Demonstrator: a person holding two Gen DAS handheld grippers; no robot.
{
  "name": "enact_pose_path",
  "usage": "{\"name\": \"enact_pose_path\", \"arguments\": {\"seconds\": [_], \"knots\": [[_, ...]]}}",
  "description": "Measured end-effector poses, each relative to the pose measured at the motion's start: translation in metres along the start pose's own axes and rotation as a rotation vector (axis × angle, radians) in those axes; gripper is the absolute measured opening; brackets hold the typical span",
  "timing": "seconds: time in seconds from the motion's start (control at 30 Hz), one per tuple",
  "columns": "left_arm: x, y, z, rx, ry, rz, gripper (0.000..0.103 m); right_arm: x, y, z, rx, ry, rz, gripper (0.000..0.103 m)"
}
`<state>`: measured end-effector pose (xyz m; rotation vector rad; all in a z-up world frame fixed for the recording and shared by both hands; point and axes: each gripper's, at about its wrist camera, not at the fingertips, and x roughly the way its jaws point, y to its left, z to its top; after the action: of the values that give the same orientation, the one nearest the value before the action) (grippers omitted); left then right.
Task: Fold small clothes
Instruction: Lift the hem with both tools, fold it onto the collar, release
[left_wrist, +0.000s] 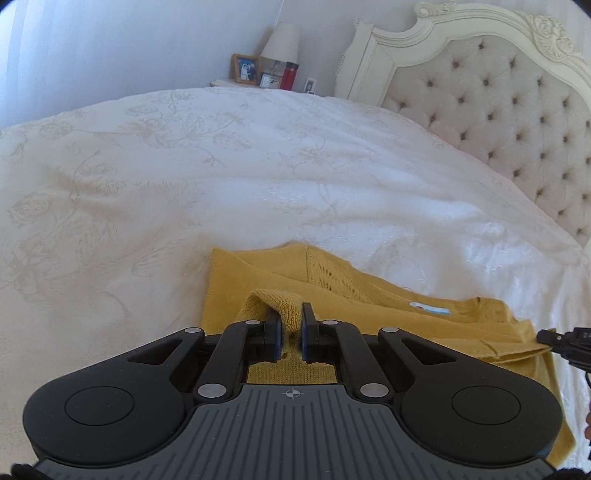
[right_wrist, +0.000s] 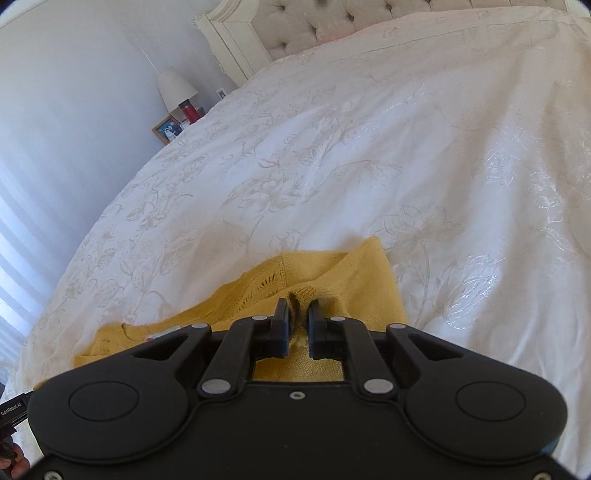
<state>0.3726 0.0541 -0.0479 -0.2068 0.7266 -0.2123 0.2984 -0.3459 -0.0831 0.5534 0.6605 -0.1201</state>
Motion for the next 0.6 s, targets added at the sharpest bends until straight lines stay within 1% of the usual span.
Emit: {"name": "enact_pose_path", "arguments": {"seconds": [0.17, 0.2, 0.27, 0.3, 0.33, 0.37, 0.4, 0.43, 0.47, 0.53, 0.6], "knots": [[0.018, 0.004, 0.007, -0.004, 0.011, 0.012, 0.009, 0.018, -0.003, -0.003, -0.01, 0.001, -0.024, 0.016], [0.02, 0.004, 0.009, -0.005, 0.011, 0.021, 0.012, 0.02, -0.004, -0.002, -0.01, -0.002, -0.03, 0.016], [0.022, 0.005, 0.015, -0.019, -0.012, 0.033, 0.013, 0.022, -0.005, 0.0, -0.006, -0.01, -0.034, 0.02], [0.021, 0.006, 0.018, -0.027, -0.028, 0.039, 0.016, 0.022, -0.006, 0.001, -0.001, -0.016, -0.031, 0.025], [0.018, 0.006, 0.022, -0.029, -0.048, 0.06, 0.021, 0.023, -0.006, 0.004, 0.008, -0.028, -0.034, 0.026], [0.014, 0.006, 0.025, -0.023, -0.071, 0.081, 0.023, 0.021, -0.008, 0.006, 0.014, -0.048, -0.049, 0.027], [0.01, 0.006, 0.029, -0.012, -0.089, 0.096, 0.026, 0.018, -0.009, 0.008, 0.015, -0.07, -0.065, 0.027], [0.006, 0.005, 0.032, 0.003, -0.102, 0.106, 0.026, 0.014, -0.01, 0.011, 0.016, -0.087, -0.074, 0.03], [0.001, 0.004, 0.035, 0.019, -0.109, 0.11, 0.026, 0.01, -0.012, 0.013, 0.019, -0.101, -0.073, 0.039], [-0.01, 0.0, 0.035, 0.055, -0.119, 0.116, 0.029, 0.001, -0.014, 0.016, 0.018, -0.111, -0.071, 0.045], [-0.021, -0.007, 0.029, 0.105, -0.124, 0.111, 0.031, -0.008, -0.011, 0.014, -0.018, -0.121, -0.06, 0.045]]}}
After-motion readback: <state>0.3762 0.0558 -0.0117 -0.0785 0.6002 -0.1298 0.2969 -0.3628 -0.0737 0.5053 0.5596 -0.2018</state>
